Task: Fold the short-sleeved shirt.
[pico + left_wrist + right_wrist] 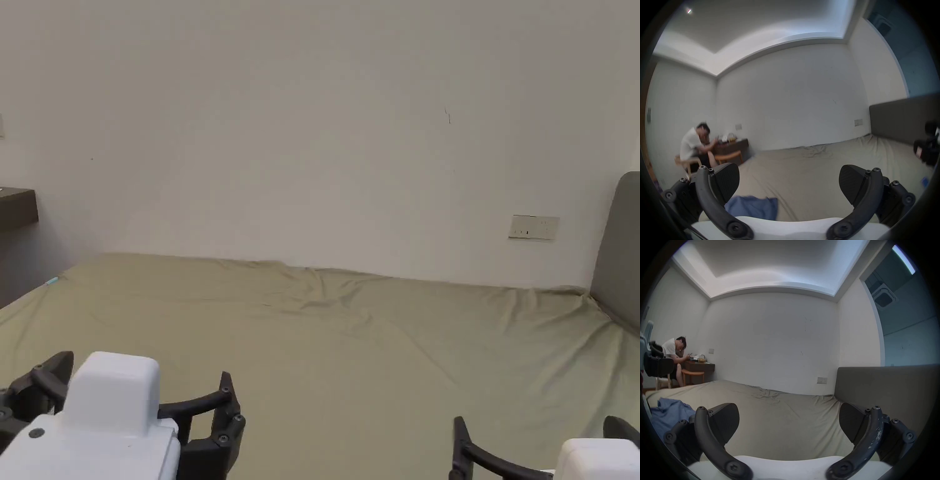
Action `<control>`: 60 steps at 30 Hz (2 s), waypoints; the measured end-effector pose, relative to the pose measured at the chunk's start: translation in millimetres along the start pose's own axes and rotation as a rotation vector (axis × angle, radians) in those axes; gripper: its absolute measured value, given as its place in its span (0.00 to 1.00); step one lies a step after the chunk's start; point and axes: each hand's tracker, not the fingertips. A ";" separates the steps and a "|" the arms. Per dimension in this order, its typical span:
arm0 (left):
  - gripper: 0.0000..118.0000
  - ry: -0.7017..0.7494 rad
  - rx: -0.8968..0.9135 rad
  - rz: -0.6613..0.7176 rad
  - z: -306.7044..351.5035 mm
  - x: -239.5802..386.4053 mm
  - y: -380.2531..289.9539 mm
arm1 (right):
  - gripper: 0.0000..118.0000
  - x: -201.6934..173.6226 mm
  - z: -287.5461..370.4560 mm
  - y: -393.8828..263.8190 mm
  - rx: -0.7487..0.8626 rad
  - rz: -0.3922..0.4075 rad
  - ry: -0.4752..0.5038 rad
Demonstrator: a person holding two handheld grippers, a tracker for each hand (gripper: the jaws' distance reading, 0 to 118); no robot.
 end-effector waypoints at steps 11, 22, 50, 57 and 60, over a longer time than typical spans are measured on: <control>1.00 0.239 0.255 -1.261 -4.1 43.8 -42.9 | 1.00 -41.5 2.1 -45.6 -0.036 1.383 -0.124; 1.00 0.190 0.328 -0.828 5.8 43.7 -11.3 | 1.00 -11.7 10.0 -11.8 -0.002 0.645 -0.091; 1.00 -0.012 0.131 0.489 20.9 16.4 29.5 | 1.00 33.6 5.8 3.2 0.016 -0.258 0.061; 1.00 0.049 0.122 0.247 16.9 41.6 21.7 | 1.00 30.2 7.5 2.3 -0.001 -0.182 0.018; 1.00 0.021 0.105 0.245 16.4 43.5 22.9 | 1.00 32.4 7.8 2.2 -0.002 -0.188 0.021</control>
